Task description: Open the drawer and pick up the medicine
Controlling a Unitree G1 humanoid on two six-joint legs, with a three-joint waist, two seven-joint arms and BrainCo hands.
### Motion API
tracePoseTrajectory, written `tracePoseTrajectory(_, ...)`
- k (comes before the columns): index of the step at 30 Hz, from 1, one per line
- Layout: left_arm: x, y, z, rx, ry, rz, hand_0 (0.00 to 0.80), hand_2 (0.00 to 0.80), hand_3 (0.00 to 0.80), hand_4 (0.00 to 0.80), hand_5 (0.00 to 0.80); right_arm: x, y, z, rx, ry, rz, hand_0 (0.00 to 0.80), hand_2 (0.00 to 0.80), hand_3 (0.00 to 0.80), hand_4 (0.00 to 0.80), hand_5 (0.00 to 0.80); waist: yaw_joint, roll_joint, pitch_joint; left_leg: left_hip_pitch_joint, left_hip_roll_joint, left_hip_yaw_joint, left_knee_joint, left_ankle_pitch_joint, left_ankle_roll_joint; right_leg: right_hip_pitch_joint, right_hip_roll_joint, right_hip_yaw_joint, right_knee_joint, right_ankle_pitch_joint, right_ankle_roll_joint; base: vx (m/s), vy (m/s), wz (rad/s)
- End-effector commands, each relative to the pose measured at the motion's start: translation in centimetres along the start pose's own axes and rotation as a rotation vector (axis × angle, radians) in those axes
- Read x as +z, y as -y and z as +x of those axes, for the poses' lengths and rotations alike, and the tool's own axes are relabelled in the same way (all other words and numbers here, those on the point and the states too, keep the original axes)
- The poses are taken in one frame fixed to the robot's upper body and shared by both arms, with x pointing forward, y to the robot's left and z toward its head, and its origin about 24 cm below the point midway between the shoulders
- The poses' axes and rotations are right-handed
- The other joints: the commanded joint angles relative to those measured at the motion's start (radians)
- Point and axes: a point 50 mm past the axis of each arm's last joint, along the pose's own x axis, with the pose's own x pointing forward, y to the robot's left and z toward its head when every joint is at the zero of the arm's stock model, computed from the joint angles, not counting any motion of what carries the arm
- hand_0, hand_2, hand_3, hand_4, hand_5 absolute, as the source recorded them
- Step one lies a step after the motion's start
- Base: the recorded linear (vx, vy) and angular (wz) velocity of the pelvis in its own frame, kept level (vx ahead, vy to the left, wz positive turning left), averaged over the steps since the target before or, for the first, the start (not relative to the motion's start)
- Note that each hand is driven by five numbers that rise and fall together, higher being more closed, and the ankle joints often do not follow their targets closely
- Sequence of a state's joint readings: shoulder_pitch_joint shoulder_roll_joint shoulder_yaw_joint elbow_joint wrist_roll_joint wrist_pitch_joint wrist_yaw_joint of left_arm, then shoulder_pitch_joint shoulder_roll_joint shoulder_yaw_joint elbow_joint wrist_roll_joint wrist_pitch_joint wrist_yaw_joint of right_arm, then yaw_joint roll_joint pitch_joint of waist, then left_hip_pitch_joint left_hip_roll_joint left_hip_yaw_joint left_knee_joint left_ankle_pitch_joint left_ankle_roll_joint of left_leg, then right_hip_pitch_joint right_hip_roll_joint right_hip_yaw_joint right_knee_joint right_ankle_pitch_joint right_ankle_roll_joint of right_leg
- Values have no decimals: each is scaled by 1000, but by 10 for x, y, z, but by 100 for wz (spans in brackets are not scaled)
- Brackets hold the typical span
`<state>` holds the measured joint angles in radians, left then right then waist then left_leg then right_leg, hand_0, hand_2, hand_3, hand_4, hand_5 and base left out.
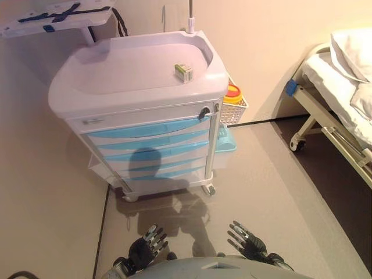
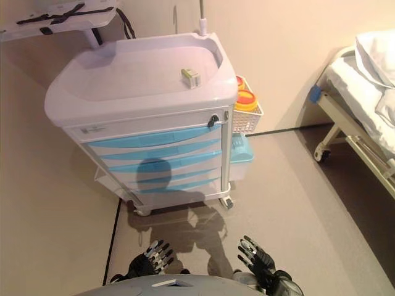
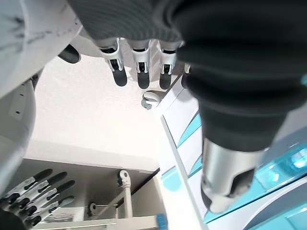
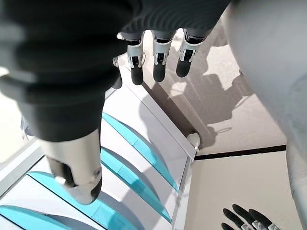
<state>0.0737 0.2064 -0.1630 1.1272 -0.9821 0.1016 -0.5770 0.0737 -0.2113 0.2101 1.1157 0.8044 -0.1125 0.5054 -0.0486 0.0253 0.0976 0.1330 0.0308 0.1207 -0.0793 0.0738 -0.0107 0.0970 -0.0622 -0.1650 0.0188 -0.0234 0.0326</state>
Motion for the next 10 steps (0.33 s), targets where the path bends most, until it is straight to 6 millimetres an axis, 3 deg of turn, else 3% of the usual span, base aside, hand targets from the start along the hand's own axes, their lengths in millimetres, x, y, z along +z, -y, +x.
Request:
tracePoseTrajectory(1, -2, 12, 12, -38, -15, 26, 0, 0, 0, 0, 0, 6, -11, 9, 60, 20, -27, 0, 0, 0, 0, 0, 4, 1, 22, -37, 7, -41, 32, -82, -23, 23, 24, -57, 103, -125, -8, -11, 7, 11)
tracePoseTrajectory(10, -6, 12, 11, -43, -35, 36, 0, 0, 0, 0, 0, -2, -10, 6, 52, 11, -5, 0, 0, 0, 0, 0, 1, 3, 18, -33, -4, -47, 15, -79, -17, 19, 20, -54, 101, -123, -1, -3, 3, 3)
